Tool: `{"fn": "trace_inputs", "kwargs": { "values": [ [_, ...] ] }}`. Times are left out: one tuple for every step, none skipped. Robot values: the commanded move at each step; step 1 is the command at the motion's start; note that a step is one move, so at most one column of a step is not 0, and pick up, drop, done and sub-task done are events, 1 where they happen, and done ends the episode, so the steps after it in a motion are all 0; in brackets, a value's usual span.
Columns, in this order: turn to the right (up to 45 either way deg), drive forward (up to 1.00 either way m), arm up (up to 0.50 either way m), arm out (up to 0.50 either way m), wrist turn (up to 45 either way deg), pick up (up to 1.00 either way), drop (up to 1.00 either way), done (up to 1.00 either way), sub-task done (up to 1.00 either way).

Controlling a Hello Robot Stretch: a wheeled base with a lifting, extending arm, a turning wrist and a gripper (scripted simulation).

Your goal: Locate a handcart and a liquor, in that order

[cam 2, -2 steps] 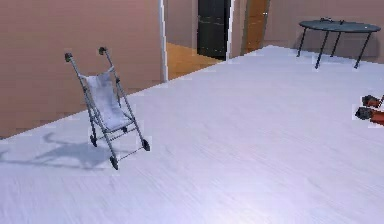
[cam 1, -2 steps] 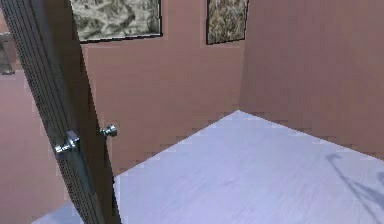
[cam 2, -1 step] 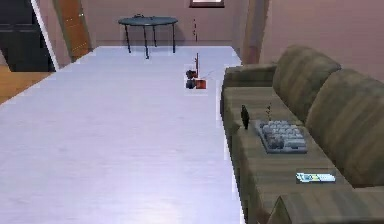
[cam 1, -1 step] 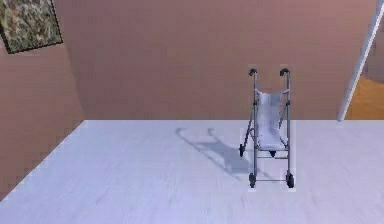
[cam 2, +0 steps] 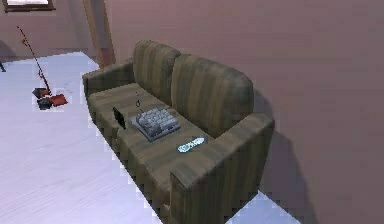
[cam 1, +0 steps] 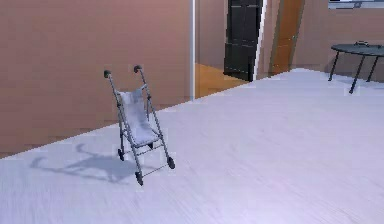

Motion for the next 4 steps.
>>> {"fn": "trace_inputs", "kwargs": {
  "values": [
    [0.0, 0.3, 0.0, 0.0, 0.0, 0.0, 0.0, 0.0, 0.0],
    [45.0, 0.0, 0.0, 0.0, 0.0, 0.0, 0.0, 0.0, 0.0],
    [3.0, 0.0, 0.0, 0.0, 0.0, 0.0, 0.0, 0.0, 0.0],
    [0.0, 1.0, 0.0, 0.0, 0.0, 0.0, 0.0, 0.0, 0.0]
  ]
}}
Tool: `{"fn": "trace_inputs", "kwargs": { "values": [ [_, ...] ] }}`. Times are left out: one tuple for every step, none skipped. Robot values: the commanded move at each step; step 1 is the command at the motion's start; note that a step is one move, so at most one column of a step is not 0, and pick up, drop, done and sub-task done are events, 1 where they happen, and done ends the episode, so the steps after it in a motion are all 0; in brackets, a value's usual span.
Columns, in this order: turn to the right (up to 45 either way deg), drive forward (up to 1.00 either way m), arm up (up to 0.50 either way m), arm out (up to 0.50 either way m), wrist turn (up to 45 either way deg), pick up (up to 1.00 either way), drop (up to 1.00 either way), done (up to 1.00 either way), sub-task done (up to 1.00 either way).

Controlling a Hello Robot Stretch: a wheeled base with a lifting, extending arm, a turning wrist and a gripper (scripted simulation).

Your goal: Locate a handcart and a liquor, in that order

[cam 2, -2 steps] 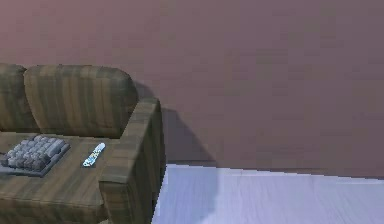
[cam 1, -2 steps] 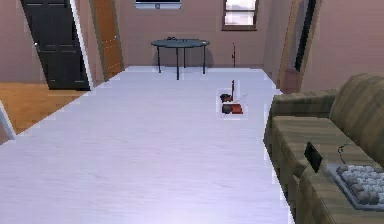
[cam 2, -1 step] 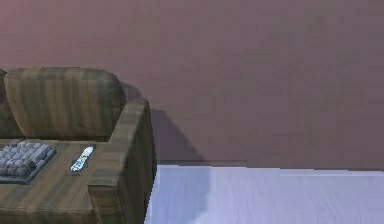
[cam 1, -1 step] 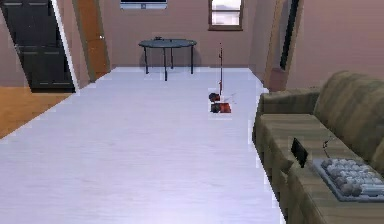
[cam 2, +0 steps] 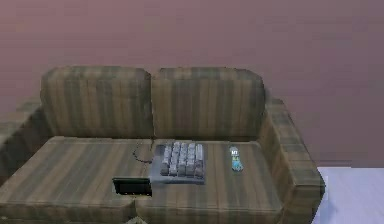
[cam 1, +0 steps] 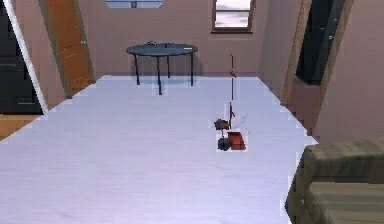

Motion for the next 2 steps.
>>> {"fn": "trace_inputs", "kwargs": {
  "values": [
    [12.0, 0.0, 0.0, 0.0, 0.0, 0.0, 0.0, 0.0, 0.0],
    [0.0, 0.1, 0.0, 0.0, 0.0, 0.0, 0.0, 0.0, 0.0]
  ]
}}
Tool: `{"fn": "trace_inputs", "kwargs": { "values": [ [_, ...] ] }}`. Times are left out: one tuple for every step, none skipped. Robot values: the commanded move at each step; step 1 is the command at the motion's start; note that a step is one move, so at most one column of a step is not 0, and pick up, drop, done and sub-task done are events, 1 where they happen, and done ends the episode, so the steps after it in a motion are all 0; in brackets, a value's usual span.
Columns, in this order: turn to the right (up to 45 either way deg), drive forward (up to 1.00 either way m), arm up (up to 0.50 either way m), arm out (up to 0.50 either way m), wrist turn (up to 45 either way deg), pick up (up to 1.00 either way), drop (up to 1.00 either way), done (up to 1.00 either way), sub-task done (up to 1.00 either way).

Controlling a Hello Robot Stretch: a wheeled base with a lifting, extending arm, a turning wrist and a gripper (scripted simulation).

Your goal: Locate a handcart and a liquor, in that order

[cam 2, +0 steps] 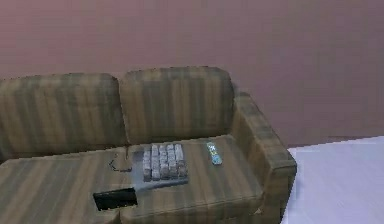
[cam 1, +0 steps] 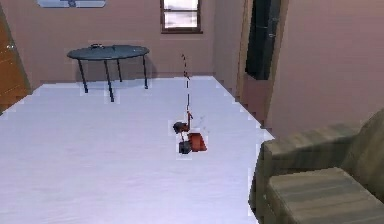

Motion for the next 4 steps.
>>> {"fn": "trace_inputs", "kwargs": {
  "values": [
    [-9.0, 0.0, 0.0, 0.0, 0.0, 0.0, 0.0, 0.0, 0.0],
    [0.0, 1.0, 0.0, 0.0, 0.0, 0.0, 0.0, 0.0, 0.0],
    [-6.0, 0.0, 0.0, 0.0, 0.0, 0.0, 0.0, 0.0, 0.0],
    [-3.0, 0.0, 0.0, 0.0, 0.0, 0.0, 0.0, 0.0, 0.0]
  ]
}}
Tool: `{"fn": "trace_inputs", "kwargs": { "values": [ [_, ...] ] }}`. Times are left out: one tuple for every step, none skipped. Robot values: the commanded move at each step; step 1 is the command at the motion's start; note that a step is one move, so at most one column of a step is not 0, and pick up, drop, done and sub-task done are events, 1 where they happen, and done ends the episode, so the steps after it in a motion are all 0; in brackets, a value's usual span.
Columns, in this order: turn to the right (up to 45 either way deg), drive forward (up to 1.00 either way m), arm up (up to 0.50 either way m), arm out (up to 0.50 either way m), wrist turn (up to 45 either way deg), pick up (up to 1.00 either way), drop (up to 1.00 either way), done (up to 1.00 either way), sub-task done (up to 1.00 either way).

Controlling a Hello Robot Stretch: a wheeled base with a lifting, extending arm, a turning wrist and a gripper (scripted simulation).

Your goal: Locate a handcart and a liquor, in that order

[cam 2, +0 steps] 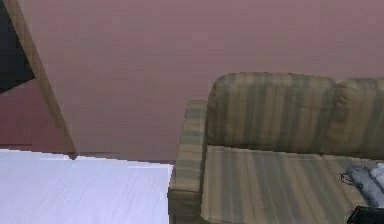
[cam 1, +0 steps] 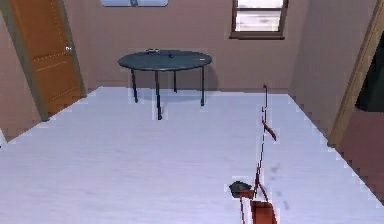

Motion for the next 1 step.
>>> {"fn": "trace_inputs", "kwargs": {
  "values": [
    [0.0, 0.2, 0.0, 0.0, 0.0, 0.0, 0.0, 0.0, 0.0]
  ]
}}
